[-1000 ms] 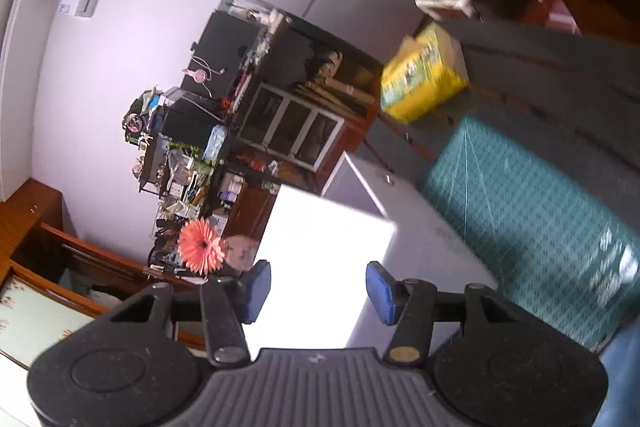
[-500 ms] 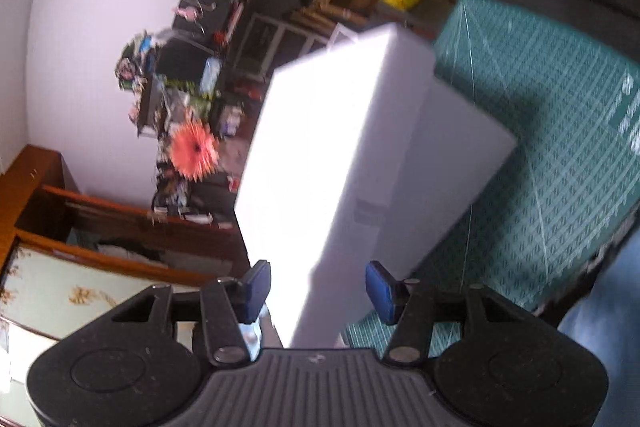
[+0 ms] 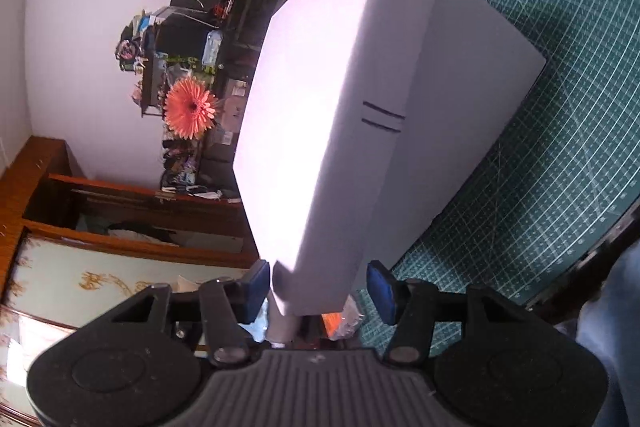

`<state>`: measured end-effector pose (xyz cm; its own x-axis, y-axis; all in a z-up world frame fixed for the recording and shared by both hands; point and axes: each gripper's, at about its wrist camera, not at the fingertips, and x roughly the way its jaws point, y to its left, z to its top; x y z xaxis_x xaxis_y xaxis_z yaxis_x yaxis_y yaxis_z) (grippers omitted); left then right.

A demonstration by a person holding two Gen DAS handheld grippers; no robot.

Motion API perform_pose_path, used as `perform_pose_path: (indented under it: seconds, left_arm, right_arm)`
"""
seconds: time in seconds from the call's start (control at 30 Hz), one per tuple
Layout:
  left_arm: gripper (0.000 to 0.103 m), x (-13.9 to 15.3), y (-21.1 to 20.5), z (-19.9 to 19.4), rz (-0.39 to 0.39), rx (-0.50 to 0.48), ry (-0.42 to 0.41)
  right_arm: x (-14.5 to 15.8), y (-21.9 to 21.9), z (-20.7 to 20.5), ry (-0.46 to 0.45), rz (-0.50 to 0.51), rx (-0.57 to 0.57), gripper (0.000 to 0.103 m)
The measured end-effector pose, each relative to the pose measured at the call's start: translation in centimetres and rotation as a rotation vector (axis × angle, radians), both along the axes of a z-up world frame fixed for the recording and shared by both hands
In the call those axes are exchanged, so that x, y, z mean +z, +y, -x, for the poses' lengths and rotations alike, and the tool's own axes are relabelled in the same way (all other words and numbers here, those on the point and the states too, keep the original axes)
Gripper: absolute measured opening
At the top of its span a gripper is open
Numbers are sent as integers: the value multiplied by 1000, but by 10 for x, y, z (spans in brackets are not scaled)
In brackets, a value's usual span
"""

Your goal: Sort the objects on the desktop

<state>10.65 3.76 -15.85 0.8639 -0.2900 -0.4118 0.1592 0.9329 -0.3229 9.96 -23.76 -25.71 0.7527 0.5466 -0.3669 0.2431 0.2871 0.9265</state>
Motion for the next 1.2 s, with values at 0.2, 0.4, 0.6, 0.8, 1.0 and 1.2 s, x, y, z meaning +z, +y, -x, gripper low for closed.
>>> perform_pose_path:
  seconds: [0.2, 0.4, 0.6, 0.8, 1.0, 1.2]
  left_arm:
    - [78, -2, 0, -1, 2, -3, 9]
    - [78, -1, 1, -1, 7, -1, 10]
    - [78, -2, 2, -2, 11, -2, 16]
    - [78, -2, 2, -2, 11, 1, 16]
    - [78, -2, 2, -2, 12, 3, 17]
    - [78, -3, 4, -3, 14, 4, 18]
  right_arm:
    - [-10, 2, -5, -5, -71, 9, 53]
    - [-12, 10, -9, 0, -66, 29, 52]
    - [-11, 9, -9, -8, -67, 40, 44]
    - [-10, 9, -10, -17, -58, 63, 44]
    - [-3, 15, -13, -27, -29, 120, 43]
    - [-2, 13, -11, -17, -29, 150, 43]
